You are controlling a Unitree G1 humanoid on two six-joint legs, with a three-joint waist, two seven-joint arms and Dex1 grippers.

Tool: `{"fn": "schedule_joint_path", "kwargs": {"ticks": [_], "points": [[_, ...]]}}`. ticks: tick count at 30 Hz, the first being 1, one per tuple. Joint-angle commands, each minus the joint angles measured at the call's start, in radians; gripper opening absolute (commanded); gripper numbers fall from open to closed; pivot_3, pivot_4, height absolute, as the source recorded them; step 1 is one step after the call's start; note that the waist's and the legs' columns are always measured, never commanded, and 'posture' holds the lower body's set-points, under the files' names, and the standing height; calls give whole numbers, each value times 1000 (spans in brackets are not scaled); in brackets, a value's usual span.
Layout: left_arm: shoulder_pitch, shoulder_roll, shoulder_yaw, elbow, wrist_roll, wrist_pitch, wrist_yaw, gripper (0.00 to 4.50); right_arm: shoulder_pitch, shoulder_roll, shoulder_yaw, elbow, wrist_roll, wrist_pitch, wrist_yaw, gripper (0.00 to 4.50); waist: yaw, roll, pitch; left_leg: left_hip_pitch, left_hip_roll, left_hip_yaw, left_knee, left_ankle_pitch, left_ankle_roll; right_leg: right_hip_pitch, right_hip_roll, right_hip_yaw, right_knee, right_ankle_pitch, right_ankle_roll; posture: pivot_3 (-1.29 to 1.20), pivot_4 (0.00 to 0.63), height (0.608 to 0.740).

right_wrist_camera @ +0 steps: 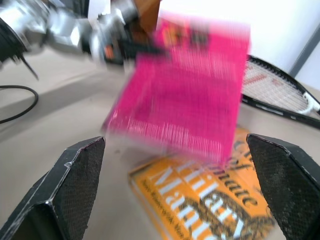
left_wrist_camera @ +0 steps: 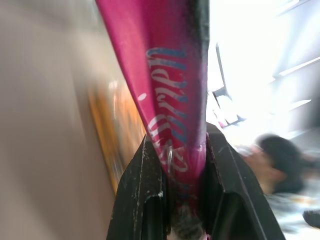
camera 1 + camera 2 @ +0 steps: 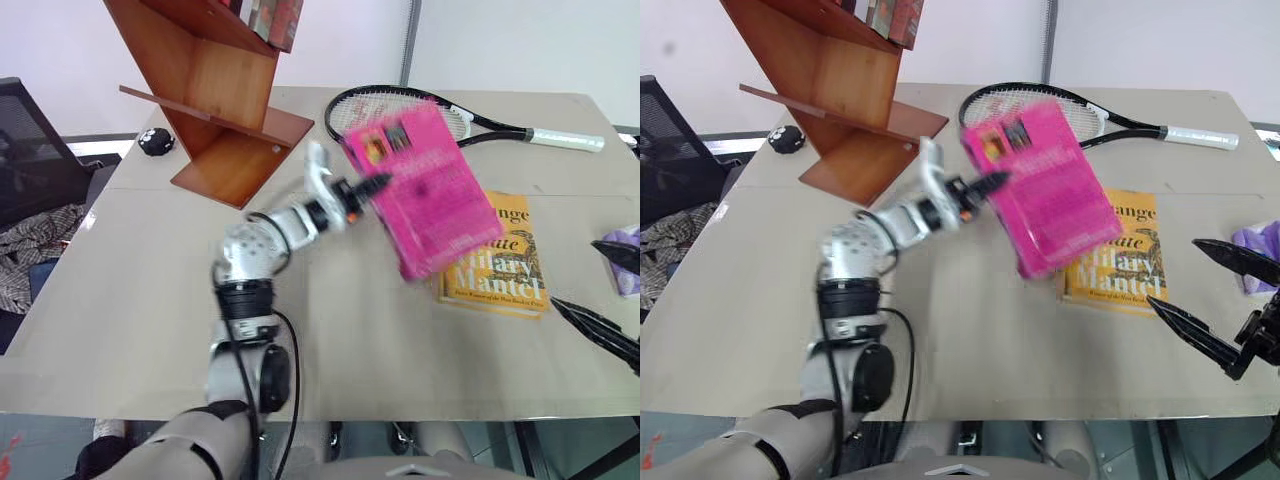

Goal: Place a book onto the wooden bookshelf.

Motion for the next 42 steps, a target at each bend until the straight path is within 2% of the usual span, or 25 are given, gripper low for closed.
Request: {"fn": "schedule_joint_path", "kwargs": {"ticks": [1, 5, 8, 11, 14, 19, 24, 29, 33, 42], "points": [[-15, 172, -91, -98, 213, -366, -283, 268, -99, -30, 89, 17, 15, -19, -30, 4500, 1, 1, -1, 0, -1, 1, 0, 0, 0, 0, -1, 0, -1, 0, 0, 0, 150, 717], [-102, 352, -77, 43, 397, -840, -482, 268, -215, -42, 190, 70, -2, -25, -22, 4500, 7, 0, 0, 0, -1, 1, 0, 0, 1, 0, -1, 0, -1, 0, 0, 0, 150, 717], [-180, 460, -78, 160, 478, -1142, -624, 268, -287, -47, 248, 117, -18, -35, -6, 4500, 21, 0, 0, -2, -1, 1, 0, 0, 1, -1, -2, -1, -3, 0, -1, 0, 150, 717], [-241, 529, -80, 259, 513, -1296, -700, 268, -339, -49, 290, 157, -35, -45, 17, 4500, 24, 0, 0, -3, -2, 1, 0, -1, 2, 0, -4, -2, -4, 0, 0, 0, 150, 717], [-290, 646, -105, 394, 599, -1486, -783, 268, -400, -47, 340, 192, -55, -58, 36, 4500, 16, 0, 0, -3, -2, 3, 0, -1, 2, 0, -4, -2, -4, 0, 1, 0, 150, 717], [-454, 743, -160, 661, 734, -1694, -791, 268, -473, -42, 385, 235, -69, -73, 55, 4500, 16, -3, 3, -2, -1, 2, 0, -2, 3, 0, -2, -4, -3, 2, 5, 0, 150, 717], [-606, 769, -233, 890, 845, -1813, -798, 268, -496, -44, 388, 236, -62, -71, 70, 4500, 21, -4, 4, -3, -1, 2, 1, -2, 3, 0, -3, -5, -3, 2, 6, 0, 150, 717], [-703, 811, -318, 1041, 984, -1772, -783, 268, -469, -51, 336, 193, -42, -62, 55, 4500, 16, -6, 5, -3, -1, 3, 1, -2, 3, 0, -3, -4, -2, 2, 6, 0, 150, 717], [-742, 822, -377, 1140, 1107, -1773, -658, 268, -443, -55, 299, 144, -16, -48, 28, 4500, 13, -8, 6, -3, 0, 3, 1, -2, 3, -1, -2, -4, -1, 0, 10, 0, 150, 717], [-768, 829, -579, 1269, 1443, -1766, -183, 268, -401, -69, 261, 115, 10, -48, 27, 4500, -4, -8, 6, -2, 0, 3, 1, -2, 4, -1, -3, -4, -1, -1, 11, 0, 150, 717]]}}
